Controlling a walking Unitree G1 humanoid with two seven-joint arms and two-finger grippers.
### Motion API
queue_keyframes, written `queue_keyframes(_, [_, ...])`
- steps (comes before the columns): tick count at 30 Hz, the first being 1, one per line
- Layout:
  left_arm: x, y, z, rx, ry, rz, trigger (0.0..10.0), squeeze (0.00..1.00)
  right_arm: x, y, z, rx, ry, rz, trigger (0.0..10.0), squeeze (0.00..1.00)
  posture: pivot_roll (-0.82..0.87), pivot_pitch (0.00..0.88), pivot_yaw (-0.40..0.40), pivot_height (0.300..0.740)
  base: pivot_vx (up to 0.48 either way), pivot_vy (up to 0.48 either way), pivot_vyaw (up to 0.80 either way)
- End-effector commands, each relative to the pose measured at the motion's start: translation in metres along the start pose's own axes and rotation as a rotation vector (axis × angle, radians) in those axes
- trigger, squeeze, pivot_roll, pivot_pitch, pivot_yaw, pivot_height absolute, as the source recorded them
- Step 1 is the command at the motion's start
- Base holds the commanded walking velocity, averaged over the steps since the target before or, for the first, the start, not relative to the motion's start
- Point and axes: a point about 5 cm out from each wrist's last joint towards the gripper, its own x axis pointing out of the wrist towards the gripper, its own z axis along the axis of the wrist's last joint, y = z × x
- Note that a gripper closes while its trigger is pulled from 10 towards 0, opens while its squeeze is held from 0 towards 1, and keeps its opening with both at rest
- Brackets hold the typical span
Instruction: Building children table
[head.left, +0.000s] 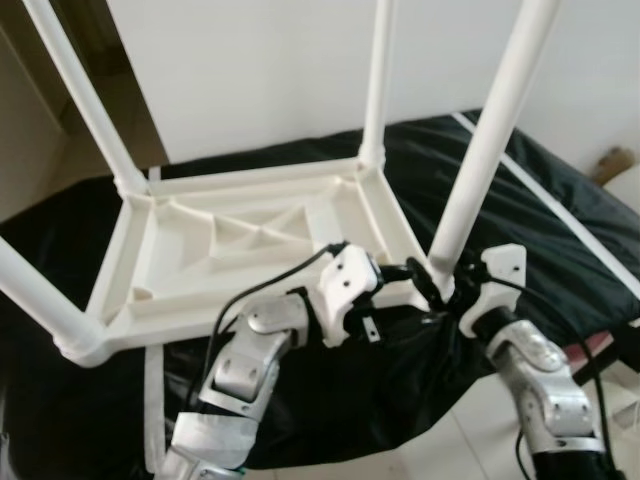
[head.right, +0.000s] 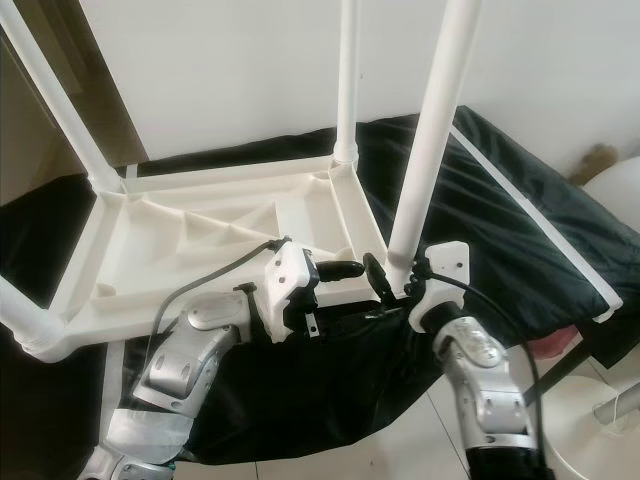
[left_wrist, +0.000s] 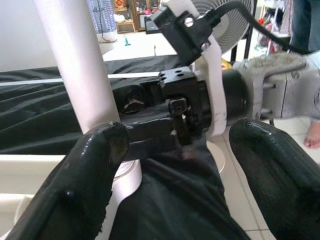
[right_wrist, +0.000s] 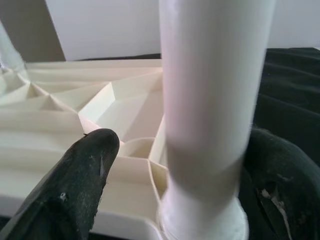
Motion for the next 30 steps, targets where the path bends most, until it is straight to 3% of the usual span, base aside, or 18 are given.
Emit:
queue_keyframes(1, [-0.002,0.009,-0.005,0.007,0.028,0.154,10.0,0.0,0.0,-0.003,-0.003,0.003,0.013,0.016,10.0,0.0,-0.09,0.0,0.045,0.74,0.0,0.0,0.0])
queue_keyframes(3, [-0.003,0.012,-0.005,0.017,0.036,0.177,10.0,0.0,0.004,-0.018,-0.002,-0.041,0.042,0.067,10.0,0.0,-0.09,0.0,0.048,0.74,0.0,0.0,0.0])
queue_keyframes(10, [-0.005,0.016,-0.006,0.027,0.058,0.199,10.0,0.0,0.013,-0.025,-0.001,-0.119,0.077,0.148,10.0,0.0,-0.08,0.0,0.054,0.74,0.0,0.0,0.0])
queue_keyframes(12, [-0.005,0.017,-0.006,0.033,0.062,0.202,10.0,0.0,0.022,-0.029,-0.002,-0.153,0.098,0.173,10.0,0.0,-0.08,0.0,0.055,0.74,0.0,0.0,0.0])
queue_keyframes(16, [-0.007,0.019,-0.004,0.043,0.061,0.218,10.0,0.0,0.038,-0.025,-0.005,-0.164,0.118,0.233,10.0,0.0,-0.06,0.0,0.056,0.74,0.0,0.0,0.0])
queue_keyframes(24, [-0.007,0.018,-0.004,0.047,0.057,0.232,10.0,0.0,0.052,-0.018,-0.012,-0.177,0.129,0.283,10.0,0.0,-0.05,0.0,0.054,0.74,0.0,0.0,0.0])
queue_keyframes(25, [-0.006,0.017,-0.004,0.048,0.056,0.233,10.0,0.0,0.052,-0.017,-0.013,-0.189,0.127,0.295,0.1,0.0,-0.05,0.0,0.051,0.74,0.0,0.0,0.0])
queue_keyframes(30, [-0.007,0.018,-0.004,0.05,0.056,0.235,10.0,0.0,0.052,-0.018,-0.013,-0.188,0.128,0.306,0.0,0.0,-0.05,0.0,0.048,0.74,0.0,0.0,0.0])
